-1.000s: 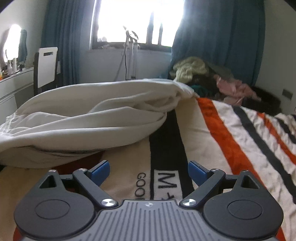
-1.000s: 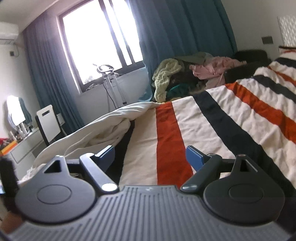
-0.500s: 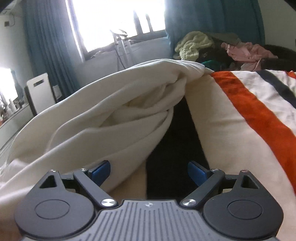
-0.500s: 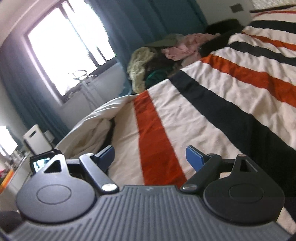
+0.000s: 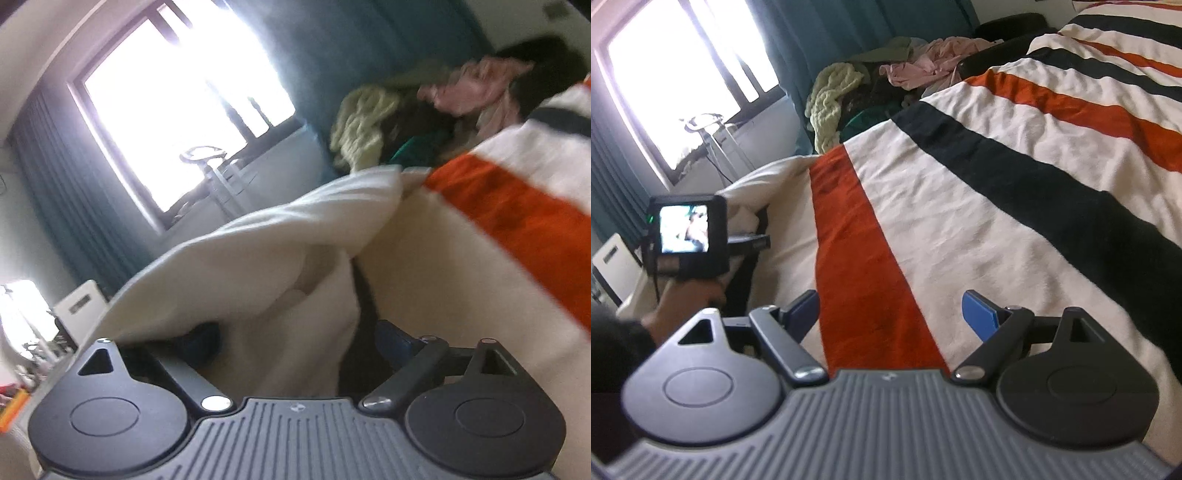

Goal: Fold clothes

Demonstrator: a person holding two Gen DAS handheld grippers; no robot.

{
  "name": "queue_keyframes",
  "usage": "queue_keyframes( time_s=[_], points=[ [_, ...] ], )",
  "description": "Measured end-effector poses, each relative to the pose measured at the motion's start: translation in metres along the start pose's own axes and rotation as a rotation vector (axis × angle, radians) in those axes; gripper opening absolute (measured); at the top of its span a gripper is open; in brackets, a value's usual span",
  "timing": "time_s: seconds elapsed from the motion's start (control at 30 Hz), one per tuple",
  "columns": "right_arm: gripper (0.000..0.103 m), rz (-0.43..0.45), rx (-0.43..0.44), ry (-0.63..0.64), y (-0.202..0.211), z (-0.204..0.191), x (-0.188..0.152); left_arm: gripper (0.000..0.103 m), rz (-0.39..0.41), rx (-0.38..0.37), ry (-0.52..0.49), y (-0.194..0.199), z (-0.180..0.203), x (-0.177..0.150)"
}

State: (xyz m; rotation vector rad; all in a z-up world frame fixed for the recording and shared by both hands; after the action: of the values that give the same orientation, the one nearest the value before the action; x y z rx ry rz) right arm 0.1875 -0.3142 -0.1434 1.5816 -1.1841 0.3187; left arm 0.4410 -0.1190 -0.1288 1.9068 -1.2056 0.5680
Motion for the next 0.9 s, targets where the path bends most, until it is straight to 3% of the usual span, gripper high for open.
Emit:
queue_keyframes(
  time_s=[0.07,0.1,0.13,0.17,0.23,0.37,0.63,0.77,0.9],
  points=[
    [0.086,-0.006,-0.01,0.006,-0.006,0.002,-0.002,0.096,-0.042,0.028,-0.025,-0.015,0.002,0.001],
    [0.086,-0.009,-0.015,0.008,-0.009,0.003,-0.003,0.082,-0.054,0.035,-0.026,-0.018,0.001,0.001],
    [0.086,-0.012,-0.02,0.011,-0.012,0.004,-0.004,0.059,-0.066,0.041,-0.027,-0.022,0.0,0.0],
    [0.086,-0.012,-0.025,0.01,-0.013,0.006,-0.004,0.051,-0.08,0.023,-0.015,-0.022,-0.001,0.001],
    [0.086,-0.007,-0.036,0.004,-0.014,0.009,-0.003,0.022,-0.11,-0.04,0.023,-0.018,-0.007,0.004],
    [0.086,0.03,-0.043,0.011,-0.007,0.01,0.001,0.018,-0.068,-0.18,0.109,0.02,-0.026,0.026],
    [0.086,0.102,-0.06,-0.01,0.019,0.021,0.015,0.017,0.205,-0.587,0.22,0.18,-0.075,0.092],
    [0.086,0.203,-0.098,-0.054,0.045,0.034,0.03,0.017,0.311,-0.766,0.28,0.235,-0.092,0.088],
    [0.086,0.256,-0.118,-0.104,0.062,0.048,0.037,0.019,0.326,-0.851,0.369,0.256,-0.096,0.053]
  ],
)
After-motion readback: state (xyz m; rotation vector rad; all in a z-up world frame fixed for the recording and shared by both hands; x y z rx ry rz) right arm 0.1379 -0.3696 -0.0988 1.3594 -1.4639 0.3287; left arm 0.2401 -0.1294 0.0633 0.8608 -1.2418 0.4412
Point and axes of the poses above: each gripper's, at about its wrist camera, not at the fingertips, and y roughly against the way its jaws point, z to its right, x to its top, the point moved 7 cm from there along -y, roughly the way its jaws point, and after that the axes turned 7 degrees about -x, right-handed, at the moved point
